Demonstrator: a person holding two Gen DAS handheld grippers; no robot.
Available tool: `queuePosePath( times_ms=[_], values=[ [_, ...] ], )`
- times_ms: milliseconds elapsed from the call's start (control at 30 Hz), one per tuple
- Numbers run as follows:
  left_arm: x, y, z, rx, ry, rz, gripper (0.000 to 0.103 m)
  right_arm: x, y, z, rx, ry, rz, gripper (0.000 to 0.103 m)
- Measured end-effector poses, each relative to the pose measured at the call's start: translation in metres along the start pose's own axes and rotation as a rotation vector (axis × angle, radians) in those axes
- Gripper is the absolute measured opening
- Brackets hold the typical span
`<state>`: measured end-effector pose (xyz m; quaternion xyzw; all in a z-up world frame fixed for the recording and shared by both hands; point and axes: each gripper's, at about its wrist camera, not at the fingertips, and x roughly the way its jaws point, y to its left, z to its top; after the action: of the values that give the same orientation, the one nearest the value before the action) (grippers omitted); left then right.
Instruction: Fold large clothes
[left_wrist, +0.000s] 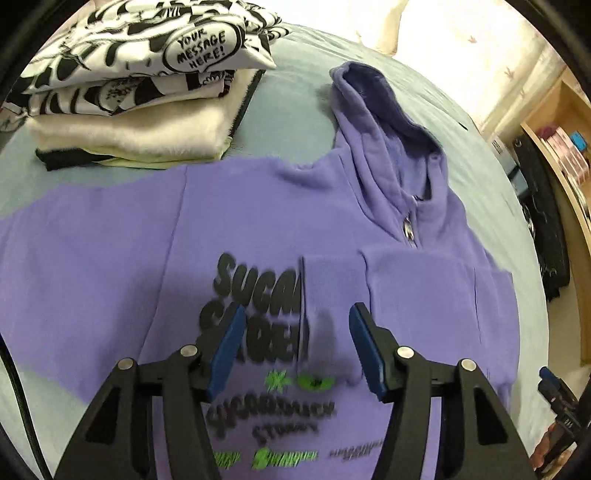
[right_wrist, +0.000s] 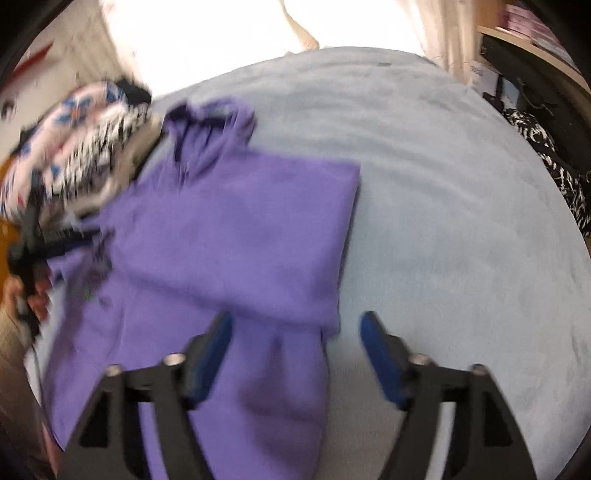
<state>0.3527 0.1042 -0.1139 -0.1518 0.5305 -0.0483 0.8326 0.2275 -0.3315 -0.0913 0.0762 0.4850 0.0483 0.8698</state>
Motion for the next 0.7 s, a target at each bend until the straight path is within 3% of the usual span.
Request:
queuePosePath(
  times_ms=[167,300,333,367,400,467,500,533,567,633,700],
  values=[
    [0.036,-0.008,0.015,-0.029,0.050,-0.004,0.057,0.045,-0.018,0.048,0.123,0.029,-0.008,0.076],
    [0.045,-0.024,0.016,0.045,0.045,0.014,0.054,0.086,-0.034,0.075,0.208,0.062,-0.013,0.076],
    [0.046,-0.028,0.018,0.061,0.044,0.012,0.037,0.094,-0.037,0.079,0.222,0.069,-0.013,0.076],
    [0.048,-0.030,0.020,0.068,0.047,0.004,0.030,0.103,-0.039,0.082,0.236,0.079,-0.014,0.076],
    [0.051,-0.032,0.024,0.065,0.043,0.011,0.014,0.111,-0.040,0.083,0.257,0.089,-0.020,0.076],
    [0.050,-0.036,0.027,0.064,0.025,0.038,0.008,0.125,-0.043,0.084,0.284,0.116,-0.054,0.056],
    [0.046,-0.039,0.028,0.072,-0.007,0.041,0.006,0.134,-0.041,0.084,0.273,0.149,-0.037,0.031],
    [0.040,-0.043,0.029,0.089,-0.042,0.042,0.006,0.134,-0.037,0.085,0.255,0.149,-0.029,0.019],
    [0.034,-0.048,0.029,0.107,-0.078,0.040,0.006,0.126,-0.027,0.089,0.208,0.108,-0.085,0.015],
    [0.026,-0.055,0.029,0.127,-0.129,0.042,0.006,0.113,-0.018,0.092,0.169,0.039,-0.117,0.013],
    [0.028,-0.055,0.028,0.141,-0.130,0.063,0.006,0.114,-0.022,0.091,0.170,0.015,-0.167,0.013]
  ],
)
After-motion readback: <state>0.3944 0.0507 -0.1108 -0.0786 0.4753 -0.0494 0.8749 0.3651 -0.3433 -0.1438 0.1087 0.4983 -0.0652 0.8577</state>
